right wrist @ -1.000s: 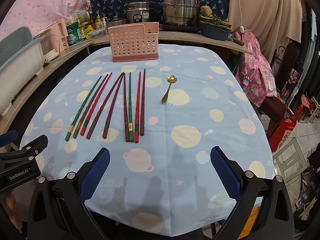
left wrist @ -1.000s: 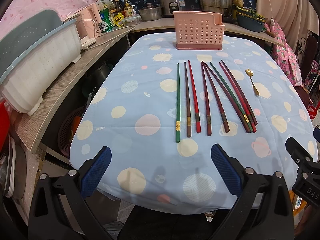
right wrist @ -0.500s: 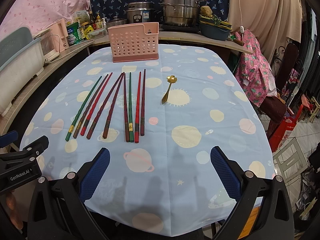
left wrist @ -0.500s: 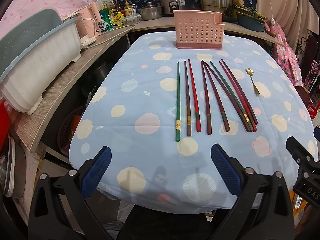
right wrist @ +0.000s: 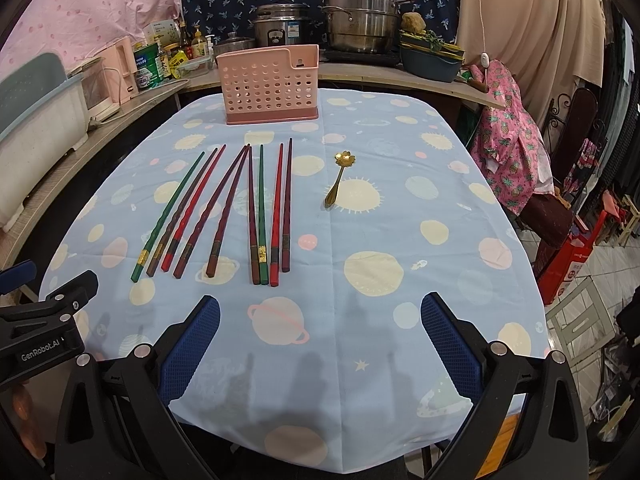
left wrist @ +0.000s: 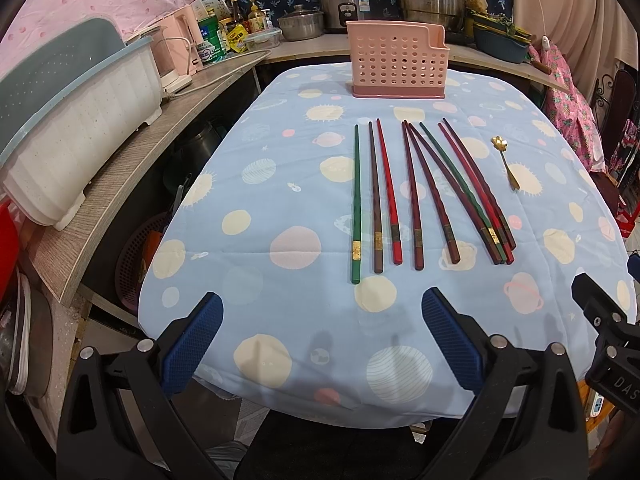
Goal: Organize utensils
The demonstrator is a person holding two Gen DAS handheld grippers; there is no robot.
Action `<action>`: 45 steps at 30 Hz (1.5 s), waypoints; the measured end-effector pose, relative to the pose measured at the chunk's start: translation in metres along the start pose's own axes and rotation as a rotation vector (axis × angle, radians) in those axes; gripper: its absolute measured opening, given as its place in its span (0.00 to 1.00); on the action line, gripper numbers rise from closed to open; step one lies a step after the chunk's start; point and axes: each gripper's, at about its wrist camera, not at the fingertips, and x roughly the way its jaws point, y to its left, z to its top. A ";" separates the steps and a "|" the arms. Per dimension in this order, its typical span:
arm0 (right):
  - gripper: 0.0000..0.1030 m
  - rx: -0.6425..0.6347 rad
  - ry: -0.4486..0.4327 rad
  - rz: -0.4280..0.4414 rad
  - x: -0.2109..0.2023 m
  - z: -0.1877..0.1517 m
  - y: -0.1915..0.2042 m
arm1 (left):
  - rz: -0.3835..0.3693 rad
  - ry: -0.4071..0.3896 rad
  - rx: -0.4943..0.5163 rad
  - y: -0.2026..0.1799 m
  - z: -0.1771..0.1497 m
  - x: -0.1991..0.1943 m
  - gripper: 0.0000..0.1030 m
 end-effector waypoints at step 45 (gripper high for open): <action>0.91 0.061 0.068 0.028 0.045 0.019 -0.011 | -0.055 0.142 -0.074 0.018 0.020 0.062 0.83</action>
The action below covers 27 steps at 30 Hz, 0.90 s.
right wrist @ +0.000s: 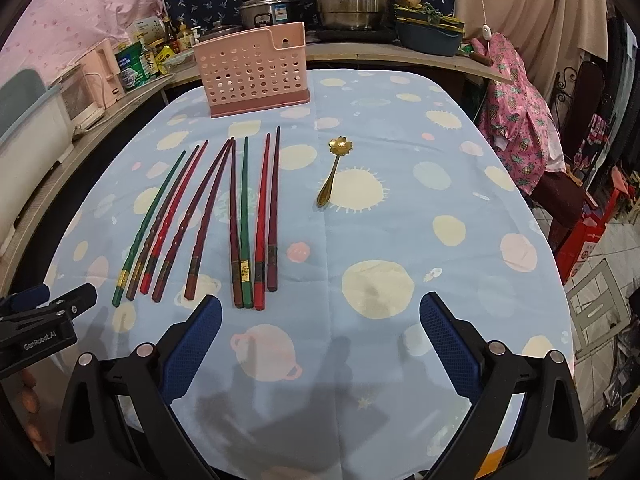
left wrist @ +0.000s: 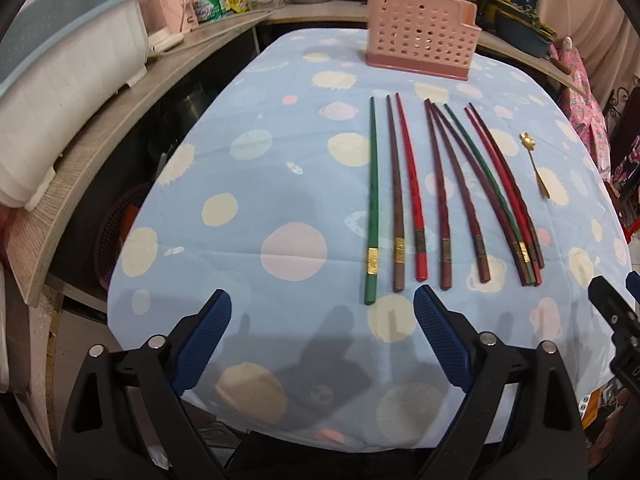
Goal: Organize utensils
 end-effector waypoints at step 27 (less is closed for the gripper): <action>0.26 0.120 0.072 0.073 0.104 0.070 -0.019 | -0.057 0.070 -0.001 0.000 0.013 0.045 0.19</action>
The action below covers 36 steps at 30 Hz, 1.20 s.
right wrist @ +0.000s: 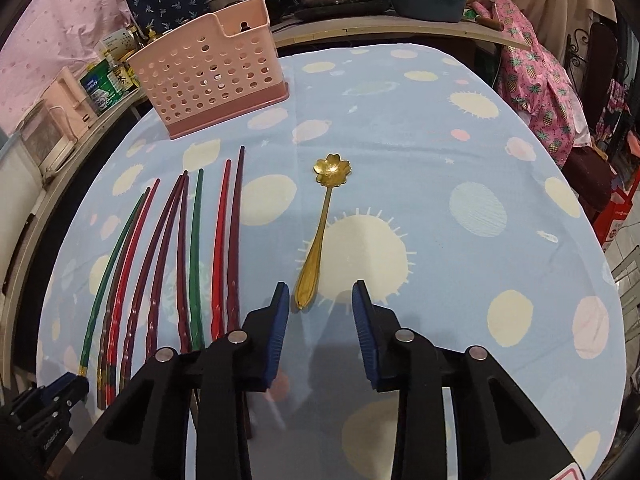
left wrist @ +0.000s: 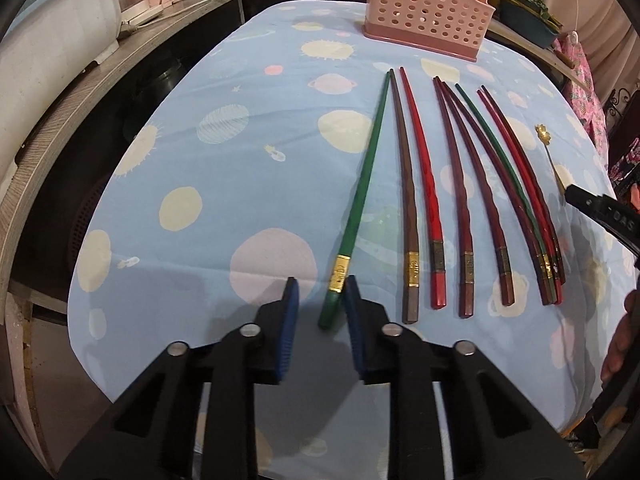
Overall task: Organize utensils
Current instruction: 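Grasp the green chopstick with the left tool while the right tool grasps the gold spoon, then carry the green chopstick and gold spoon into the pink basket and open both tools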
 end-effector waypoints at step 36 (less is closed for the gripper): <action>0.02 0.046 -0.130 0.065 -0.062 0.054 -0.018 | -0.086 -0.178 -0.113 0.029 0.080 -0.079 0.07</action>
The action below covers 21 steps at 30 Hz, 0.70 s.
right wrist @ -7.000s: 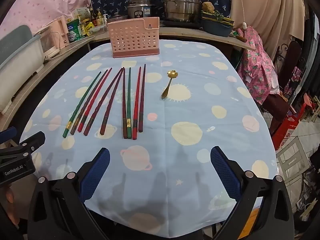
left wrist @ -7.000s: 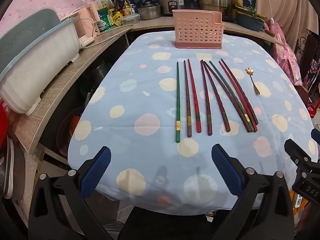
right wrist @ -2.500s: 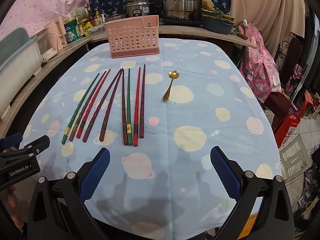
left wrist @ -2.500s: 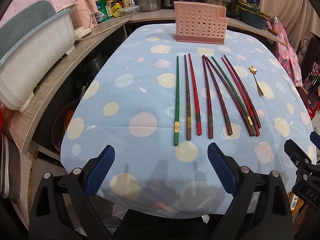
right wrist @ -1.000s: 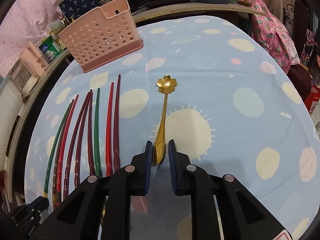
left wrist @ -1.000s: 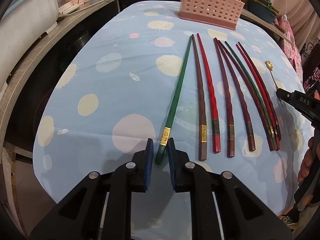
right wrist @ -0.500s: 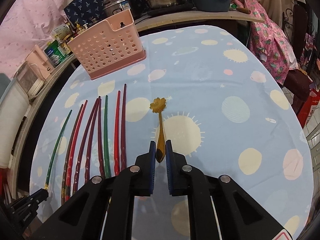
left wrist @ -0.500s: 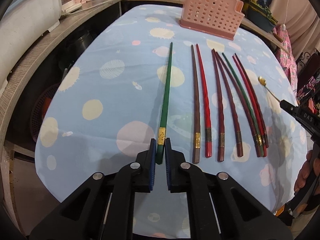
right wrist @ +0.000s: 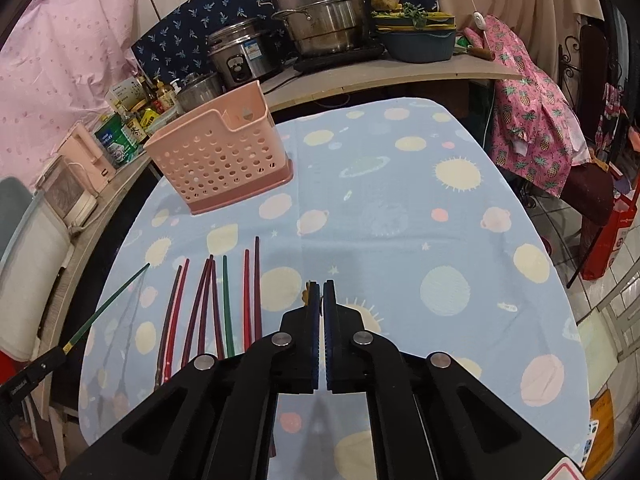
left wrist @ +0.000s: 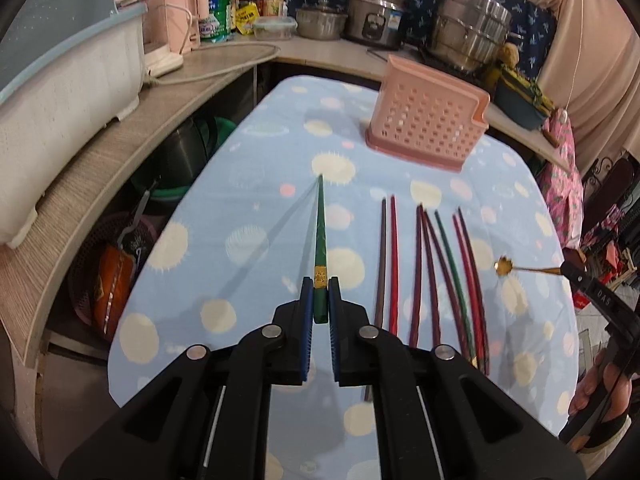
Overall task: Organize utensils
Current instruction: 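Carry the green chopstick and gold spoon into the pink basket and open both tools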
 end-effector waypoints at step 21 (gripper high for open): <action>0.02 -0.044 -0.086 0.077 0.000 0.075 0.028 | 0.007 -0.242 0.022 -0.009 0.137 -0.030 0.07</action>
